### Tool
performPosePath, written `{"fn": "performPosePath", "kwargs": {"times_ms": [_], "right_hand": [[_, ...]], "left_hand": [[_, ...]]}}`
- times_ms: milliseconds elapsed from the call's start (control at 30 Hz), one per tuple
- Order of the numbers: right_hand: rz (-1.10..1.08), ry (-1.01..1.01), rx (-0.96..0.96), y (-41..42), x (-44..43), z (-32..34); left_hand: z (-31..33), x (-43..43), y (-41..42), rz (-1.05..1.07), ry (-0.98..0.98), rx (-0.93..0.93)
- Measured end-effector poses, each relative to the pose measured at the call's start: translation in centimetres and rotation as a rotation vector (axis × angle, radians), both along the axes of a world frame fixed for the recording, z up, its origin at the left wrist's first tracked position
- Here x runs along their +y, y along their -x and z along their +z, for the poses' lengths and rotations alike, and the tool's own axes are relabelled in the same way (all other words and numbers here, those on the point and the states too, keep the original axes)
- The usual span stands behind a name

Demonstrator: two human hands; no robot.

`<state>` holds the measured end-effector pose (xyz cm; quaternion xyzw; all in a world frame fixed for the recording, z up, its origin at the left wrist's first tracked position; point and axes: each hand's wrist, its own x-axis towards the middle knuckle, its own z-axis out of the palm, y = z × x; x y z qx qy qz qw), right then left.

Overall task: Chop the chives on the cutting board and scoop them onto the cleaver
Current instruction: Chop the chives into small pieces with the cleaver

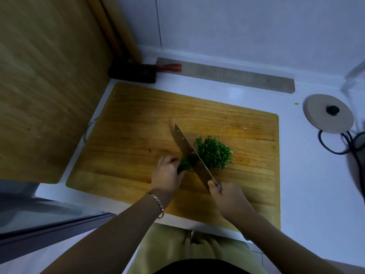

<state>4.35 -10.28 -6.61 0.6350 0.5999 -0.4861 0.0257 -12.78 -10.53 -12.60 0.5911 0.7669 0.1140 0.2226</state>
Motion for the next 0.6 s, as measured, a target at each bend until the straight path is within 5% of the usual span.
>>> {"fn": "performPosePath", "kwargs": {"times_ms": [200,600], "right_hand": [[0.084,-0.095,-0.080,0.3,-0.5,-0.9],[0.002,-0.040,-0.025,1.9,1.2,-1.4]], "left_hand": [[-1.1,0.1,-0.5,-0.141,-0.072,0.126],[-0.7,0.3,-0.3,-0.113,-0.083,0.082]]}}
